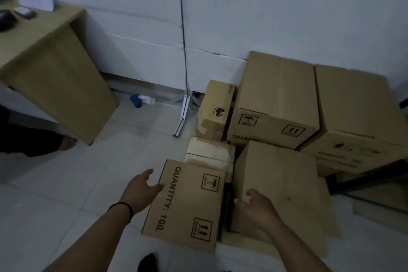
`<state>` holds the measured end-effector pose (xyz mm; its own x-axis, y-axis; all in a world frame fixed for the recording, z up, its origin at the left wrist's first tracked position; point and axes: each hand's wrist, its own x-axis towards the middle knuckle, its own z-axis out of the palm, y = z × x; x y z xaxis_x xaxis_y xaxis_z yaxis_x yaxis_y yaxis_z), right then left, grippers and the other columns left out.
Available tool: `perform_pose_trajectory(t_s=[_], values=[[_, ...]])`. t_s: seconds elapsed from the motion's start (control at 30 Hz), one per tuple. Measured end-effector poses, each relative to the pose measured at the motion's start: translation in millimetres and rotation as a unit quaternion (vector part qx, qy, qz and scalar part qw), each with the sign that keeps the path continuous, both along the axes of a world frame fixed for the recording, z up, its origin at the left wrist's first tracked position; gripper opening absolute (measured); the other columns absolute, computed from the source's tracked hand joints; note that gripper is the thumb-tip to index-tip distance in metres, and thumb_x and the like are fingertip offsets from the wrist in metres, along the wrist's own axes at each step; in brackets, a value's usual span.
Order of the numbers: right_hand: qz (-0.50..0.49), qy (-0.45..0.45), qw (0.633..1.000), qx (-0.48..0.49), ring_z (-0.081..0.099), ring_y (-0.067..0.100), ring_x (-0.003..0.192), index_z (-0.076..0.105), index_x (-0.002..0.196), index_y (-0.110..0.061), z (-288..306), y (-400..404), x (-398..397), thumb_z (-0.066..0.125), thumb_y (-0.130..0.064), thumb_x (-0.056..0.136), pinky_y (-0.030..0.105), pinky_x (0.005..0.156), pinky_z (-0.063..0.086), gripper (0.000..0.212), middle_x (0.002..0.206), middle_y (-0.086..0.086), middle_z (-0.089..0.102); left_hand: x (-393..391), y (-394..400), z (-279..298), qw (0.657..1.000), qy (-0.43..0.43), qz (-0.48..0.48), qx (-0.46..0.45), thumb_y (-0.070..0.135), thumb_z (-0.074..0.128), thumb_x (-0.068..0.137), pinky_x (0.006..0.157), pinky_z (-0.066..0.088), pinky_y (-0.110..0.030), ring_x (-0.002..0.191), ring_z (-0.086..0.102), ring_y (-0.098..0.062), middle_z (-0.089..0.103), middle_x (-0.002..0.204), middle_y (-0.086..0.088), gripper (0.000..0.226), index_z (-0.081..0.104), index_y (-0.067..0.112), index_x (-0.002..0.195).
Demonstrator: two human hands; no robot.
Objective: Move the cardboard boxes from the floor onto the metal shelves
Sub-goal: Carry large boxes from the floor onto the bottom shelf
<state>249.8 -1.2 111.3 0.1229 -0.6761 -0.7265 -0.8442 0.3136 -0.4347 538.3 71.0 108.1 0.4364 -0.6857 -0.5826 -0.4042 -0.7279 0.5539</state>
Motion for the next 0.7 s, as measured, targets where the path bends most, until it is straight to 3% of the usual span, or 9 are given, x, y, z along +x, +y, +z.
perform_pose_trajectory(t_s=[0.13, 0.27, 0.33, 0.5, 0.7], values=[[-0.053, 0.025, 0.998, -0.003, 0.054, 0.021, 0.114, 0.043, 0.137, -0.005, -22.8, 12.1, 32.2, 0.050, -0.040, 0.098, 0.021, 0.078, 0.044, 0.053, 0.133, 0.011, 0.054, 39.0, -5.1, -34.9, 0.999, 0.032, -0.034, 0.017, 0.035, 0.064, 0.090, 0.112, 0.032, -0.037, 0.138, 0.035, -0.025, 0.034, 0.152, -0.011, 0.074, 0.027, 0.014, 0.150], [-0.093, 0.021, 0.995, 0.010, 0.048, 0.010, 0.098, 0.047, 0.127, -0.020, -64.3, 25.1, 62.8, 0.052, -0.045, 0.095, 0.012, 0.057, 0.031, 0.040, 0.117, -0.005, 0.058, 66.1, -1.7, -75.8, 0.996, 0.054, -0.054, 0.056, 0.034, 0.065, 0.089, 0.113, 0.030, -0.036, 0.139, 0.034, -0.024, 0.033, 0.153, -0.011, 0.076, 0.025, 0.013, 0.151], [-0.107, 0.024, 0.994, 0.020, 0.044, 0.007, 0.095, 0.047, 0.135, -0.015, -81.9, 27.9, 75.7, 0.052, -0.038, 0.097, 0.006, 0.053, 0.028, 0.045, 0.126, -0.001, 0.057, 72.4, -0.6, -97.7, 0.993, 0.077, -0.049, 0.073, 0.032, 0.066, 0.089, 0.112, 0.029, -0.035, 0.139, 0.034, -0.024, 0.033, 0.153, -0.011, 0.078, 0.024, 0.013, 0.151], [-0.146, 0.027, 0.988, 0.046, 0.052, 0.019, 0.118, 0.045, 0.138, -0.012, -136.2, 23.5, 83.8, 0.052, -0.032, 0.098, 0.019, 0.078, 0.034, 0.046, 0.136, 0.004, 0.054, 74.9, -4.5, -154.5, 0.989, 0.108, -0.042, 0.095, 0.032, 0.068, 0.087, 0.114, 0.028, -0.035, 0.140, 0.032, -0.024, 0.030, 0.154, -0.010, 0.082, 0.021, 0.014, 0.152], [-0.194, 0.007, 0.979, 0.059, 0.050, 0.024, 0.124, 0.038, 0.145, -0.013, -215.1, 15.9, 80.7, 0.055, -0.024, 0.095, 0.022, 0.096, 0.038, 0.054, 0.141, 0.006, 0.050, 69.1, -16.7, -221.2, 0.989, 0.105, -0.036, 0.102, 0.029, 0.071, 0.085, 0.115, 0.023, -0.034, 0.143, 0.025, -0.023, 0.024, 0.157, -0.010, 0.088, 0.016, 0.010, 0.152]])
